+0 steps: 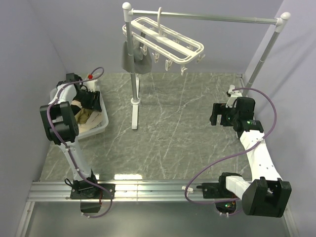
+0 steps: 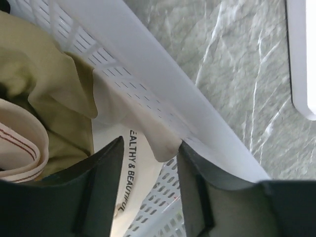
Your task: Clip the underwear to the hanger
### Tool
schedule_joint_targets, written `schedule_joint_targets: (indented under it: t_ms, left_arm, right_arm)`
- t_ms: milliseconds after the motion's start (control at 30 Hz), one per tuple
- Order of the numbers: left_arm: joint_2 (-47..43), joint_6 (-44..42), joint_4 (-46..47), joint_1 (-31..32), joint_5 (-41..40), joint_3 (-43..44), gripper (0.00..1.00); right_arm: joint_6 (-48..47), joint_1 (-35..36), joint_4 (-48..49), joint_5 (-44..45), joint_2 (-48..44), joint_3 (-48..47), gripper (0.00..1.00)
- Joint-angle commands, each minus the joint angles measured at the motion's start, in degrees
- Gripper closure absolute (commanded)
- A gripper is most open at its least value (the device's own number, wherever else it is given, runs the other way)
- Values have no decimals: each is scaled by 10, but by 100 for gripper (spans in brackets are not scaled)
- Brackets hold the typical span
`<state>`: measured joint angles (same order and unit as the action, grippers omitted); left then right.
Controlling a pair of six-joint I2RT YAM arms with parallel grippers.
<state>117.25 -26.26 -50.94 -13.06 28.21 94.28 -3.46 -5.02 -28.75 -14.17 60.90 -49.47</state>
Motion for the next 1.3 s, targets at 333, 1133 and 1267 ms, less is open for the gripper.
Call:
schedule_joint_targets:
  t_ms: [333,1133,1267]
  left_arm:
    - [-99,40,54,0,92,-39,100]
    - [-391,19,-121,103,224,112,100]
    - [-411,19,-116,162,214,135,100]
  right_arm:
    - [4,4,9,-2,-24,-14,0]
    - [-5,4,-46,-51,-61,-83,0]
    - [-8,4,-53,-50,-69,-94,0]
